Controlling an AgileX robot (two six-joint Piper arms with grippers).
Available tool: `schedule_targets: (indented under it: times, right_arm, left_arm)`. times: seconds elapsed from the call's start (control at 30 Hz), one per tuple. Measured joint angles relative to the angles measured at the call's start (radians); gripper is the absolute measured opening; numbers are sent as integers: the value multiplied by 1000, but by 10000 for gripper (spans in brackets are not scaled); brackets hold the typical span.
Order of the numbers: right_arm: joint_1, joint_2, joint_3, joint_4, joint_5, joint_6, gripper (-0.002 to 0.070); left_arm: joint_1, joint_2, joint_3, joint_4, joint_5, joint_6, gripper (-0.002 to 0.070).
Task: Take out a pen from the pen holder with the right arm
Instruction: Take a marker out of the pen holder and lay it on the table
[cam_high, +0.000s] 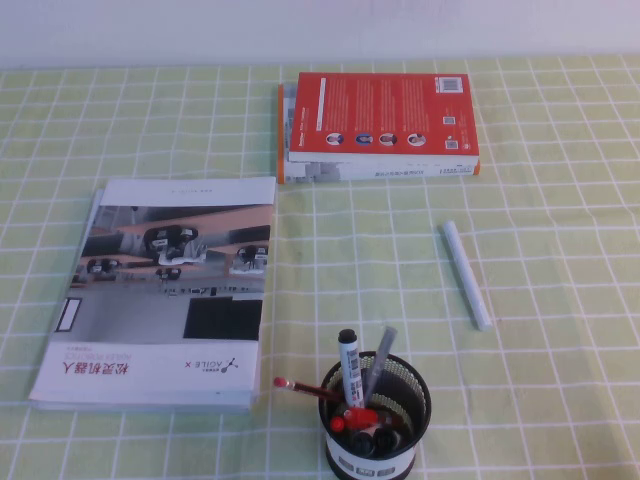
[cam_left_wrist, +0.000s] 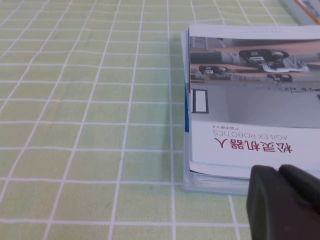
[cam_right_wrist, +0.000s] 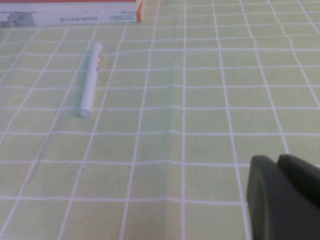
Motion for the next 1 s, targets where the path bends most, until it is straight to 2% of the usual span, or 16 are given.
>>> schedule_targets:
  times: [0.63,1.0]
  right_arm:
    - [0,0,0,4,0,0,-12]
    - [0,0,0,85,-2,0,-13]
  left_arm:
    - [0,0,0,0,0,0,-5]
    - [0,0,0,0,0,0,-5]
